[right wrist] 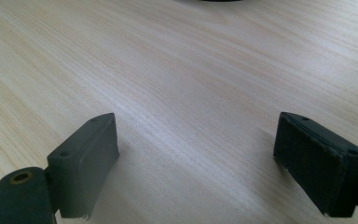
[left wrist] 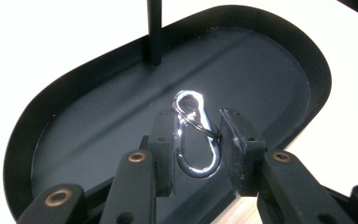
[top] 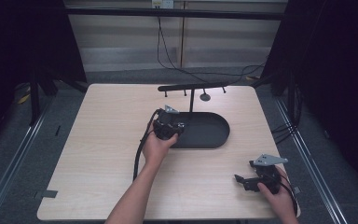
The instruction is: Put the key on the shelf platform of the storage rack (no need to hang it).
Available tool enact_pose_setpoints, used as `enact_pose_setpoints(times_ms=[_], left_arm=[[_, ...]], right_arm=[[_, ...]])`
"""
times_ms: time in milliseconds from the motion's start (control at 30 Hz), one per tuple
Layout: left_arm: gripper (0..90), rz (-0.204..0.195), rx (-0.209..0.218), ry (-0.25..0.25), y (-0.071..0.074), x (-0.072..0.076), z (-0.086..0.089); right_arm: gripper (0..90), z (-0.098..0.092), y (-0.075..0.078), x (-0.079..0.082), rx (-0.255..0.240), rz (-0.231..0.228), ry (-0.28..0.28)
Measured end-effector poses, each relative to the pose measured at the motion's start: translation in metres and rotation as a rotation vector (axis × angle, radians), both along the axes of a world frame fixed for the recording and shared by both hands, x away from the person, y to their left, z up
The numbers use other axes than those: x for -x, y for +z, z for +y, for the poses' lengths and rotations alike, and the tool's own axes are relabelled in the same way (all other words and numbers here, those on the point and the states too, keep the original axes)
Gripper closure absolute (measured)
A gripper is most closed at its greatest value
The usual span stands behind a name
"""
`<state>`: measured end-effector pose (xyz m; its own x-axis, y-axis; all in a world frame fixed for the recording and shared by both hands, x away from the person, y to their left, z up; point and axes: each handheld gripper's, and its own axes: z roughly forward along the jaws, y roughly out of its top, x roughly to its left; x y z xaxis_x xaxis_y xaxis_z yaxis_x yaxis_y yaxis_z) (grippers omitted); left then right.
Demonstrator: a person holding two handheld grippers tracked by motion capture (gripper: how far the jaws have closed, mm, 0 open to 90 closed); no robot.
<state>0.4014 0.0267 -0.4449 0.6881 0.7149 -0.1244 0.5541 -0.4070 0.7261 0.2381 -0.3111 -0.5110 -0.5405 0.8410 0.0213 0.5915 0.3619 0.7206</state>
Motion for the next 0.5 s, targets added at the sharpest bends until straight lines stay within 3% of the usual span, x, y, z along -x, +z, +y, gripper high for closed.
enact_pose_setpoints(times_ms=[500], left_arm=[[67.3, -0.001, -0.006, 0.02, -0.011, -0.005, -0.007]], right_arm=[[13.3, 0.0, 0.0, 0.0, -0.001, 0.002, -0.001]])
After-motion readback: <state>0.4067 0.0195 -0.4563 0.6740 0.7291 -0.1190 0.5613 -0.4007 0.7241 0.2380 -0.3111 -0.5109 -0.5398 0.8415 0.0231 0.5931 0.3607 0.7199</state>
